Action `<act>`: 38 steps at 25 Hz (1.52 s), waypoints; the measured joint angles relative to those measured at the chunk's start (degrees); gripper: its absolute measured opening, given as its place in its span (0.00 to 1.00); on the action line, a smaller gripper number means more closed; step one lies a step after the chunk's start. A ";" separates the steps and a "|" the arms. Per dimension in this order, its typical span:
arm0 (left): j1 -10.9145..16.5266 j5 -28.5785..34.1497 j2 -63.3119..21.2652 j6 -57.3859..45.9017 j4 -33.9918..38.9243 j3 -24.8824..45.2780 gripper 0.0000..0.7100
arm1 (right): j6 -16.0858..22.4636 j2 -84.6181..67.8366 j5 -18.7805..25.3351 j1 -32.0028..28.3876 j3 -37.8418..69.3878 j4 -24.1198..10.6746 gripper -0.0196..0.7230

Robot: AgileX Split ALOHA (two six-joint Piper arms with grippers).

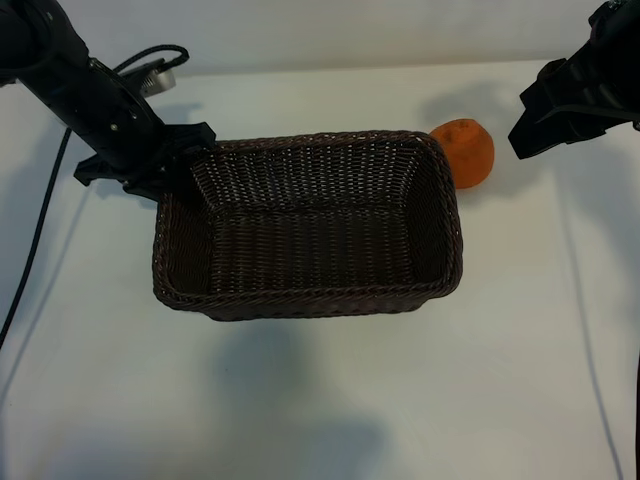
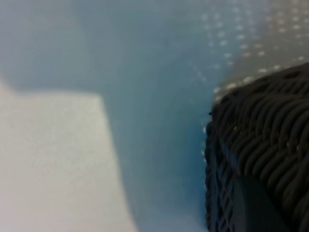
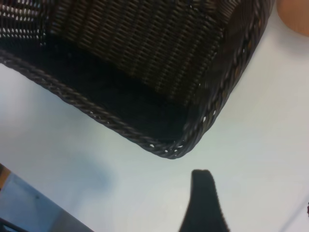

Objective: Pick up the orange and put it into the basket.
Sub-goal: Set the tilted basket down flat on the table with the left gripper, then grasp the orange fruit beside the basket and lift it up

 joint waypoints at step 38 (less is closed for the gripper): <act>0.00 1.70 -0.86 0.06 -1.69 -0.06 0.81 | 0.00 0.00 0.00 0.00 0.00 0.00 0.68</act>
